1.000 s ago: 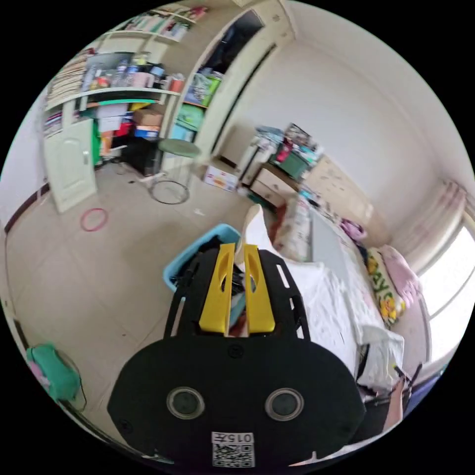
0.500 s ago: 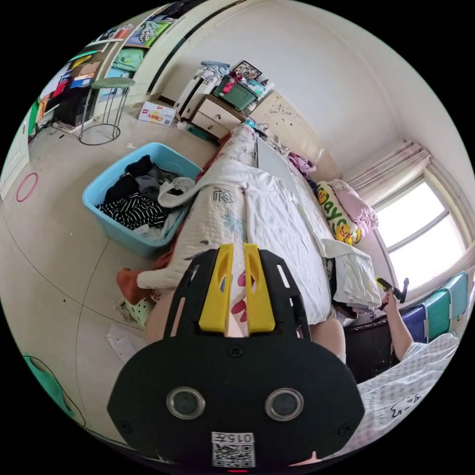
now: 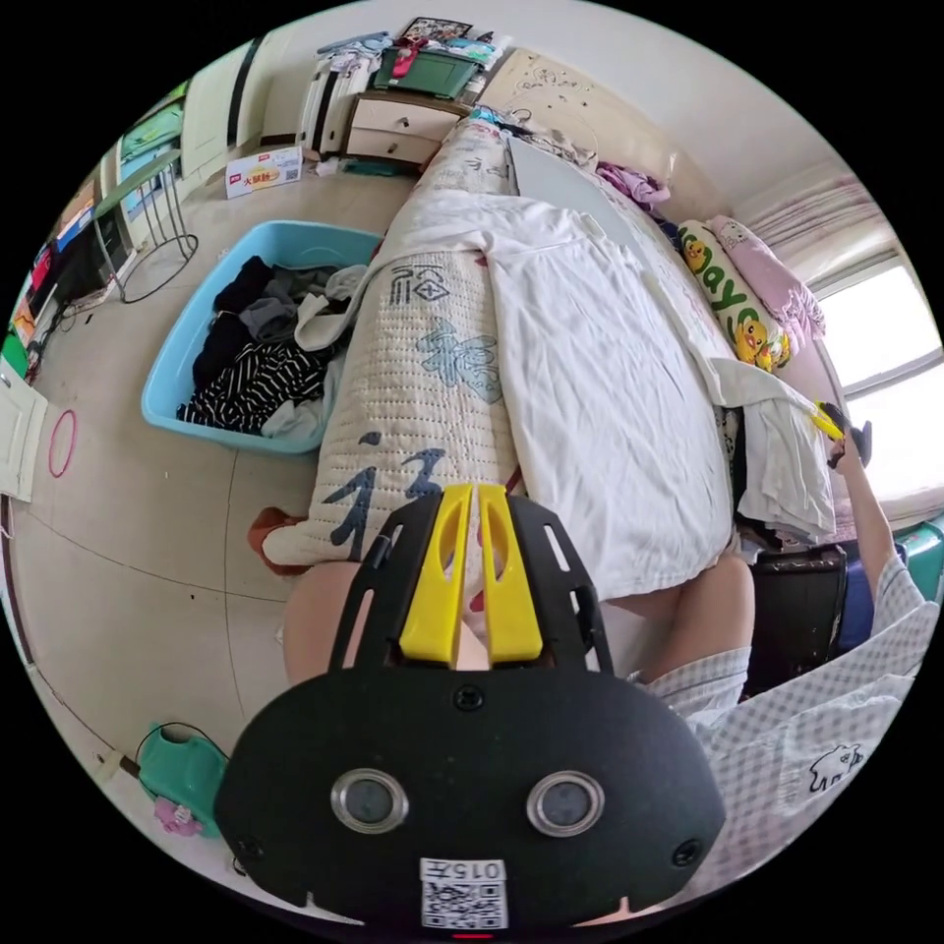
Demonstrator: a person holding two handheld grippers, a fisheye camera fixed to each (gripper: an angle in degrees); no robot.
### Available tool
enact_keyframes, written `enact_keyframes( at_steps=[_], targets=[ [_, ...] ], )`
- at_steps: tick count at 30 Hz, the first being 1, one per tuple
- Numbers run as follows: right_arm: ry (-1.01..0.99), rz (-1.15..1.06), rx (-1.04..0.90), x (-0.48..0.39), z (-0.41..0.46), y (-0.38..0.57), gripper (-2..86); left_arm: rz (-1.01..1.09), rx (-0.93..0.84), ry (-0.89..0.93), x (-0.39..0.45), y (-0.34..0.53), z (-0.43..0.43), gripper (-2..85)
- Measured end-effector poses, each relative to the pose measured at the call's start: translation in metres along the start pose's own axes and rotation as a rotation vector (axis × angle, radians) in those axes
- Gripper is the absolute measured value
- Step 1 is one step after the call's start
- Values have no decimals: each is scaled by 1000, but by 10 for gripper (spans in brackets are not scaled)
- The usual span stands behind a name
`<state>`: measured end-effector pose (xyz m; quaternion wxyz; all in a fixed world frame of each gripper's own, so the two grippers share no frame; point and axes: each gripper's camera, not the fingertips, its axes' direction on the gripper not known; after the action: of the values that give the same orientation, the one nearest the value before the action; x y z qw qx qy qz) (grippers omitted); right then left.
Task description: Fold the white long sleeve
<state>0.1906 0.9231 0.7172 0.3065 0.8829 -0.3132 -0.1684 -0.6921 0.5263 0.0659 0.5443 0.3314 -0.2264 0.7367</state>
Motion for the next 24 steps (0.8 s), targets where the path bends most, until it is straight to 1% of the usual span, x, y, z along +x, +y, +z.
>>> enact_keyframes(
  at_steps=[3, 5, 7, 9, 11, 13, 14, 16, 18, 20, 22, 24],
  targets=[
    [-60, 8, 100, -1, -12, -9, 33, -12, -17, 10, -5, -8, 1, -6],
    [-73, -9, 136, -6, -25, -19, 24, -26, -28, 24, -9, -12, 2, -7],
    [-19, -39, 194, -14, -45, -29, 19, -38, -39, 45, -15, -16, 4, -8],
    [113, -86, 316, -24, -80, -42, 17, -52, -39, 73, -21, -19, 3, -8],
    [192, -83, 394, -26, -102, -50, 18, -66, -32, 84, -26, -20, 2, -8],
    [196, -92, 379, -23, -108, -63, 22, -71, -24, 87, -28, -21, 0, -8],
    [194, -96, 330, -19, -102, -72, 26, -71, -20, 90, -29, -22, -1, -8],
    [260, -77, 300, -13, -91, -76, 37, -72, -24, 92, -31, -24, 0, -9],
    [320, 5, 216, 5, -67, -77, 54, -66, -35, 96, -33, -27, 1, -9],
    [312, 69, 155, 21, -53, -74, 59, -53, -45, 100, -34, -29, 1, -9],
    [281, 87, 160, 32, -52, -64, 58, -44, -54, 102, -35, -30, 2, -8],
    [245, 69, 207, 41, -62, -45, 56, -41, -58, 114, -39, -31, 2, -8]
  ],
)
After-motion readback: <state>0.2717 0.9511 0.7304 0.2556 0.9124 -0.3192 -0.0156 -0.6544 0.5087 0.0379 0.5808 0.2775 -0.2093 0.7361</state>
